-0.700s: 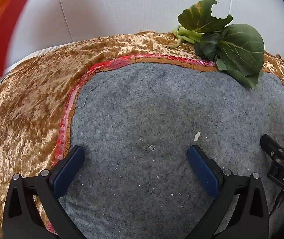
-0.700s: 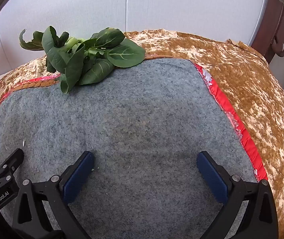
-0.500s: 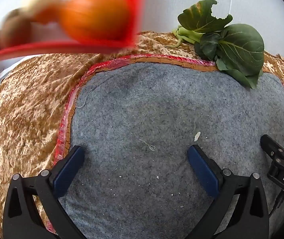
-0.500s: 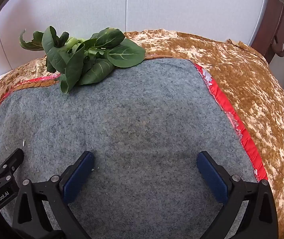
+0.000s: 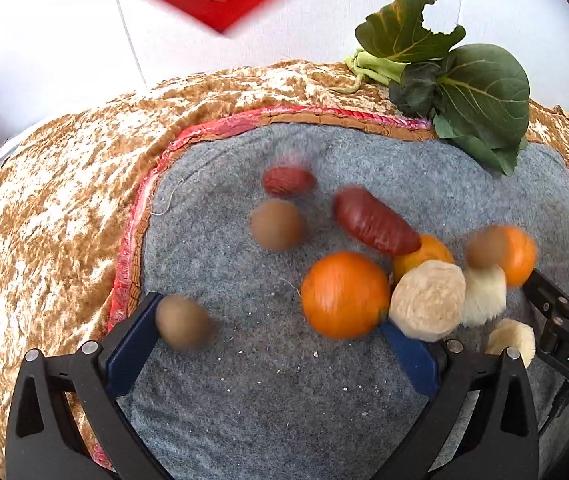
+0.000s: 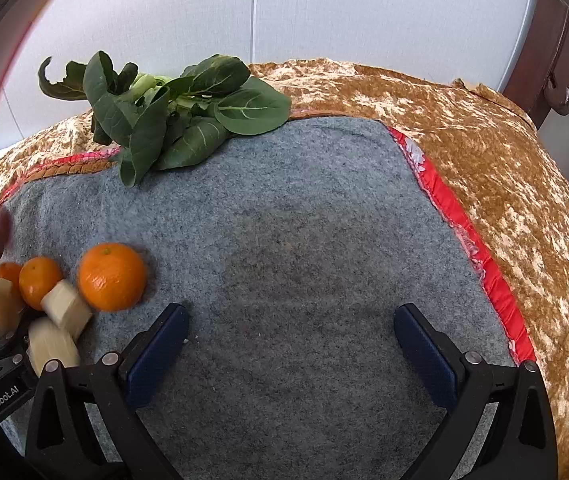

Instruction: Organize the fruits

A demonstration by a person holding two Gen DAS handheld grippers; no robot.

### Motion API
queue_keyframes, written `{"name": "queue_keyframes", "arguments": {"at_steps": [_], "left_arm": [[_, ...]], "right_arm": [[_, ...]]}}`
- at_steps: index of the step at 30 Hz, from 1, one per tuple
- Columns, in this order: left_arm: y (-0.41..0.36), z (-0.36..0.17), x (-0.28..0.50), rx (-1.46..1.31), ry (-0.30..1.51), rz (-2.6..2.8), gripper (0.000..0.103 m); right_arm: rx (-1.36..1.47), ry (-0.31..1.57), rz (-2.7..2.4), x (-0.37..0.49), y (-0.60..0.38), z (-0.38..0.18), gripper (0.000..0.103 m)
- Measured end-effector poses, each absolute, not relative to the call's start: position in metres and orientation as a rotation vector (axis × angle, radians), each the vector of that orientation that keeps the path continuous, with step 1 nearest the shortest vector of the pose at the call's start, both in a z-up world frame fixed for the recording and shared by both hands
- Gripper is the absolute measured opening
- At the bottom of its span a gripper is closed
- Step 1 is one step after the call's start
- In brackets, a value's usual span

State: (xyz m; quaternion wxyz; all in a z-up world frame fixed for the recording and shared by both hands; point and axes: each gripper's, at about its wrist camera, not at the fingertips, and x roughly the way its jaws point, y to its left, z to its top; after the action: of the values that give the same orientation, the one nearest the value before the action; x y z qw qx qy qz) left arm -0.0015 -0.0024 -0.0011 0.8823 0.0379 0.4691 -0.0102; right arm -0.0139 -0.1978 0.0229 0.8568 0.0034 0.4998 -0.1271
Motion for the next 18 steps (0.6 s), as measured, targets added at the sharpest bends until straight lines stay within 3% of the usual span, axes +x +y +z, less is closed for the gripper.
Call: {"name": "queue_keyframes", "arguments": {"at_steps": [18], "left_arm": [[-0.0005,-0.0002,-0.0007,0.078,0.978,-0.023,0.103]], "right_arm": [[0.007,1.049,-0.267,-0.0152,-0.198,0.0226,0.102]]}}
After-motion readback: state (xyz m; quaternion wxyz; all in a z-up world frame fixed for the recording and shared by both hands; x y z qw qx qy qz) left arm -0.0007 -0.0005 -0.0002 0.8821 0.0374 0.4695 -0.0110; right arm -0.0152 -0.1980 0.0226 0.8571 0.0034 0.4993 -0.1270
